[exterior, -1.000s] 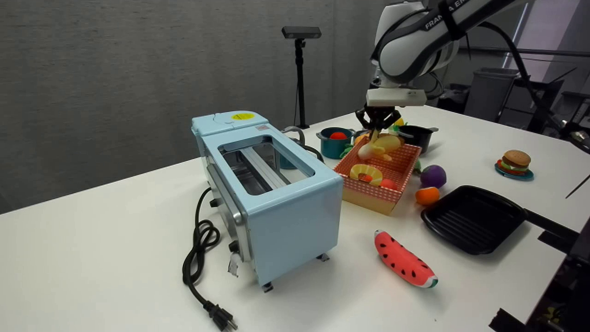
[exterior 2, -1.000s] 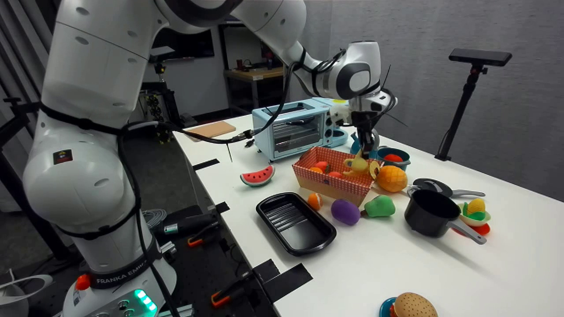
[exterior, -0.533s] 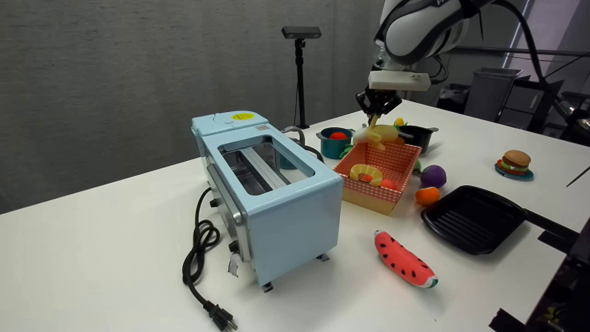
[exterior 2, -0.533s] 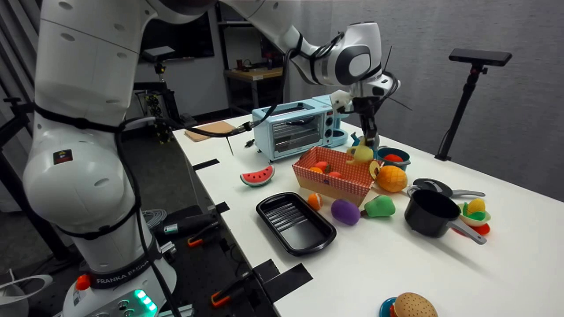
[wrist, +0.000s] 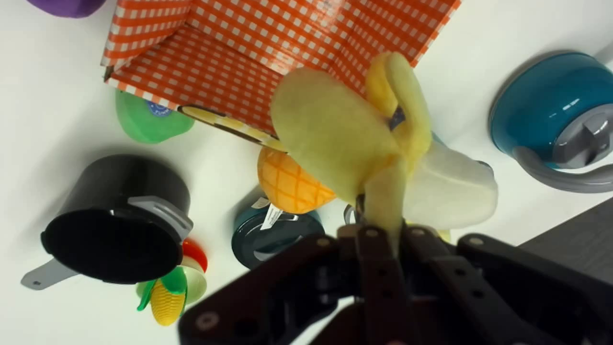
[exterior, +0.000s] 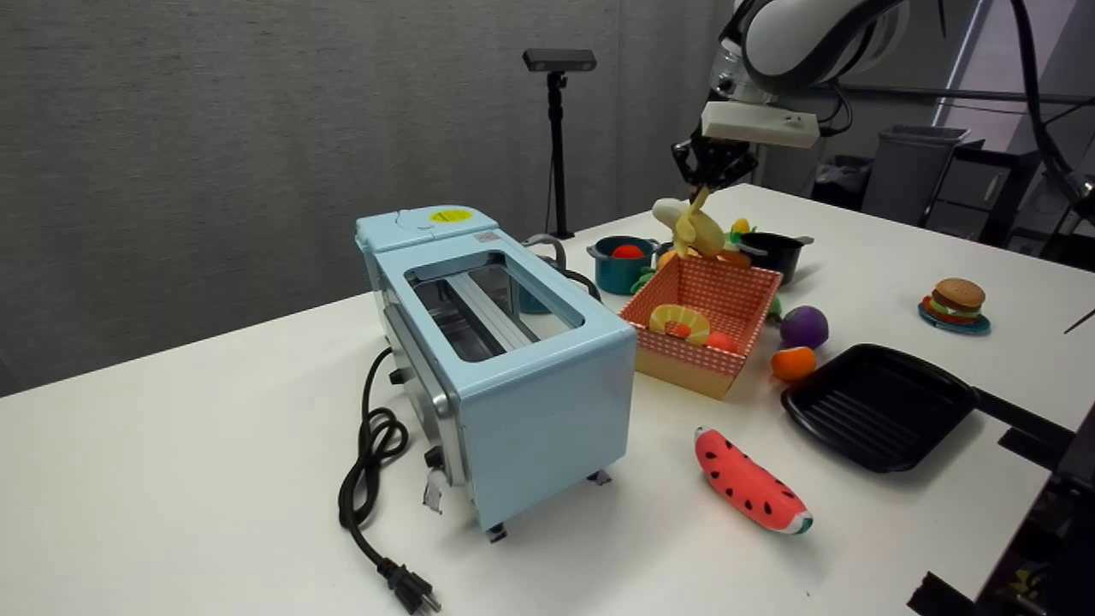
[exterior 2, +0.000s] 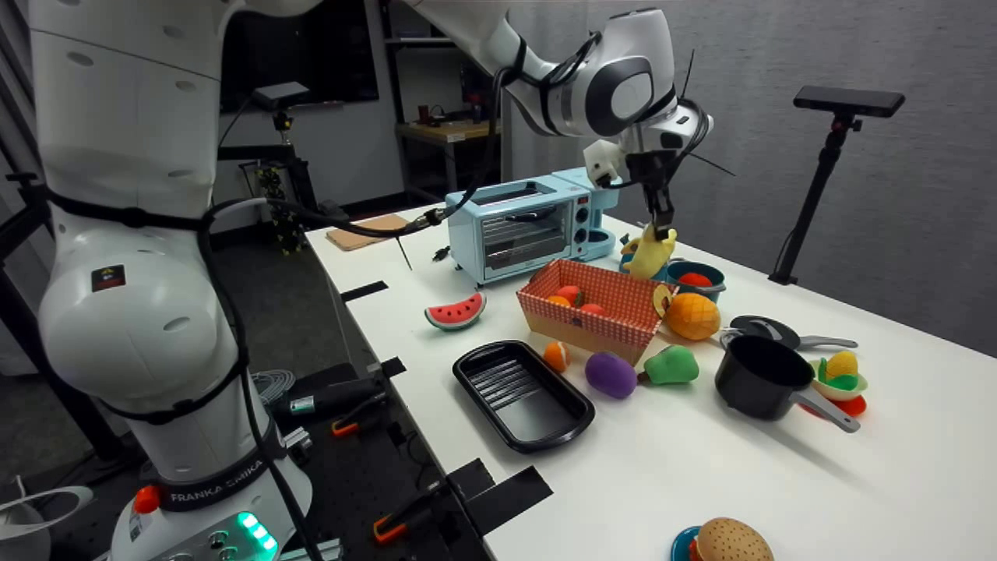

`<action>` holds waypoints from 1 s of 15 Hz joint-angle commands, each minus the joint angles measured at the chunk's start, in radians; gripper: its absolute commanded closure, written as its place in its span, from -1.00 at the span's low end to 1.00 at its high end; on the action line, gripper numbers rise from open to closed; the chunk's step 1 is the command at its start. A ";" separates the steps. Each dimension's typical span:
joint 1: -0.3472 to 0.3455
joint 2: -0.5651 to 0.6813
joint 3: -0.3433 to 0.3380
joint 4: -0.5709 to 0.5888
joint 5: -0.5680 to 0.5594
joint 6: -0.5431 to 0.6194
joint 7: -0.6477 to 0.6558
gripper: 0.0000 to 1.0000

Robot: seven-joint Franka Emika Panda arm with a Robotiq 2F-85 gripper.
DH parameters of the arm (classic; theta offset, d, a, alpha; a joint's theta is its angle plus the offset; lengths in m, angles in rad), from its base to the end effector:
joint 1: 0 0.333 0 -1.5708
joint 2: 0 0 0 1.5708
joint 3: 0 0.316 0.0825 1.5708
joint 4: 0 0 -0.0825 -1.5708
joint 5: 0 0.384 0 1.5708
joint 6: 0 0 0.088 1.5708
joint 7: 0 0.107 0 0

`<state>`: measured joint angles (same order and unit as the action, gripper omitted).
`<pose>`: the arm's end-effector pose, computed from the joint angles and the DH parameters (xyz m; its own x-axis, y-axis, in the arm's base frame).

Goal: Remove the banana plush toy from the box and place it on the table

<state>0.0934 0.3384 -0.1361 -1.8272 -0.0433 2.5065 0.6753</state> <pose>0.6652 -0.0206 0.3873 0.7287 -0.6098 0.3117 -0.5974 -0.7885 -0.1460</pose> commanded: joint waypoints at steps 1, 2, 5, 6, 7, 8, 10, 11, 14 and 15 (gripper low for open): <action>-0.032 -0.102 0.004 -0.116 0.016 0.077 -0.030 0.98; -0.042 -0.118 0.004 -0.133 0.022 0.092 -0.035 0.98; -0.074 -0.165 0.005 -0.192 0.049 0.135 -0.053 0.98; -0.085 -0.181 0.005 -0.211 0.059 0.148 -0.063 0.98; -0.095 -0.193 0.006 -0.226 0.071 0.158 -0.074 0.98; -0.105 -0.205 0.006 -0.243 0.086 0.167 -0.087 0.98; -0.122 -0.227 0.007 -0.272 0.114 0.182 -0.112 0.98; -0.128 -0.236 0.007 -0.286 0.127 0.189 -0.124 0.98; -0.142 -0.257 0.008 -0.317 0.154 0.199 -0.152 0.98; -0.145 -0.263 0.009 -0.327 0.162 0.203 -0.159 0.98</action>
<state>-0.0348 0.1288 -0.1368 -2.0892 0.0733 2.6711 0.5607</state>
